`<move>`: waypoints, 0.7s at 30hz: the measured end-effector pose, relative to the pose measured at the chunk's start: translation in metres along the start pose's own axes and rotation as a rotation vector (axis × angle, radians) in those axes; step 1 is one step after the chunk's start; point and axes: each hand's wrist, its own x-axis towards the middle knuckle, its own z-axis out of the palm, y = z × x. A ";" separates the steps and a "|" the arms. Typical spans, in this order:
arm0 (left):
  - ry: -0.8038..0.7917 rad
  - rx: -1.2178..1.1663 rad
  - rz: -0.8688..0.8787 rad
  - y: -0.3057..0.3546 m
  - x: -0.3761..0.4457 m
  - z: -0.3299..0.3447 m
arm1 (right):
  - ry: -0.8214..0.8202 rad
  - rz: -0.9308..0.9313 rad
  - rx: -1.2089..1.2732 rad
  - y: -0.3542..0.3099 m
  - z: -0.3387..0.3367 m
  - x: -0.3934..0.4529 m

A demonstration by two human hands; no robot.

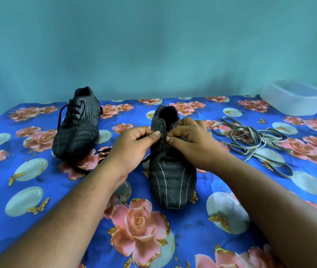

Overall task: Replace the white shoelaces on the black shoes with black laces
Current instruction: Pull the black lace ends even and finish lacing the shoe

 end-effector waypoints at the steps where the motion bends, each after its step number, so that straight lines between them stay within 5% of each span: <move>1: 0.008 -0.014 0.002 0.002 -0.002 0.000 | -0.012 -0.031 -0.013 0.003 -0.003 0.000; 5: 0.049 0.065 0.050 0.000 -0.004 -0.002 | 0.027 -0.190 -0.005 0.024 -0.017 0.002; 10: 0.109 0.129 0.058 -0.007 0.001 -0.010 | -0.016 -0.024 0.385 0.036 -0.029 0.002; 15: 0.132 0.152 0.067 -0.007 0.001 -0.012 | -0.218 0.024 0.288 0.037 -0.028 -0.002; 21: 0.160 0.174 0.035 -0.009 0.002 -0.009 | -0.268 0.034 0.289 0.034 -0.032 -0.004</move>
